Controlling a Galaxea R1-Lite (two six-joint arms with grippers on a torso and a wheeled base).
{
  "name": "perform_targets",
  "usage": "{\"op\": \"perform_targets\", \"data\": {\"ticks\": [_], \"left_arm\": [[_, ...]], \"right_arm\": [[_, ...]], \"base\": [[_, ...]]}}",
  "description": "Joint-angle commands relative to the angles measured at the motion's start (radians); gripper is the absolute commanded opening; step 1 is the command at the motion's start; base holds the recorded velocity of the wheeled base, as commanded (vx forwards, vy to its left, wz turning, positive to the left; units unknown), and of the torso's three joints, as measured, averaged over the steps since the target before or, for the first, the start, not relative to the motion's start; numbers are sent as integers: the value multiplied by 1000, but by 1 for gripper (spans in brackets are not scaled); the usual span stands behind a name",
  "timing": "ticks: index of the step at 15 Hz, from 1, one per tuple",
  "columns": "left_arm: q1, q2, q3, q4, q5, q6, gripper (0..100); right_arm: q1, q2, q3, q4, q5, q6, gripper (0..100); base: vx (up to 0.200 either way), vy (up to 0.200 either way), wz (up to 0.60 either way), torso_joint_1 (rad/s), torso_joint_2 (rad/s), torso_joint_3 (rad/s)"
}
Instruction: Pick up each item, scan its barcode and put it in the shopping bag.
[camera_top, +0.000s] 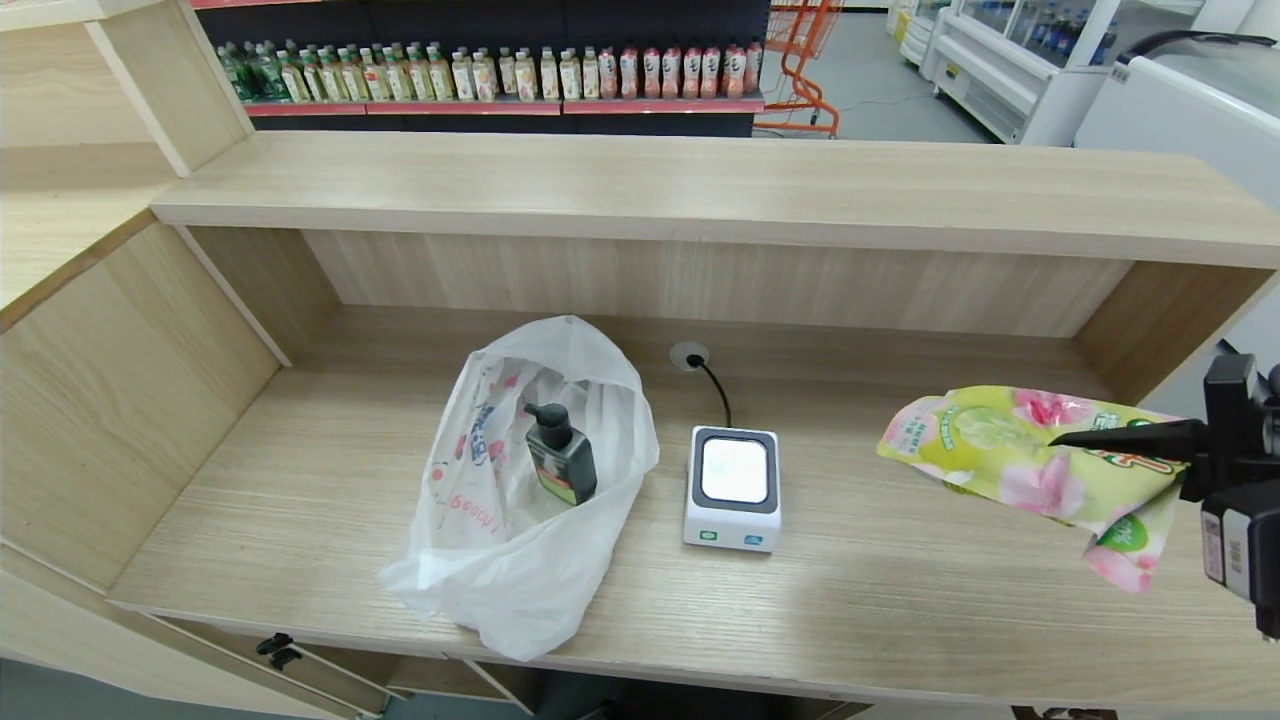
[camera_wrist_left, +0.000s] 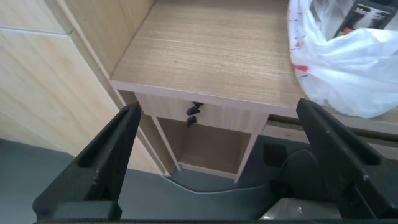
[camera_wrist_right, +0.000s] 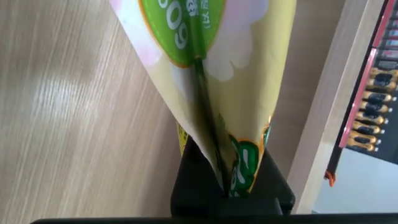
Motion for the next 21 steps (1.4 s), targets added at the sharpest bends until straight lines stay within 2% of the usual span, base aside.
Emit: {"op": "perform_targets", "data": {"ticks": [1,4,7,14,20,21], "left_arm": [[0,0,0,0,-1,0,100],[0,0,0,0,-1,1,100],[0,0,0,0,1,-2,100],[0,0,0,0,1,-2,100],[0,0,0,0,-1,3,100],[0,0,0,0,-1,1,100]], "right_arm": [[2,22,-7,15,14,-1,0],[2,87,-14,21,14,-2,0],[2,182,-31,20,16,-27,0],[4,375,-189,28,16,-165,0],[18,430,-218,23,83,-166,0],[18,441,-218,21,92,-166,0]], "base": [[0,200,0,-2,2,12],[0,200,0,1,-1,1],[0,0,0,0,0,0],[0,0,0,0,0,0],[0,0,0,0,0,0],[200,0,0,-2,2,2]]}}
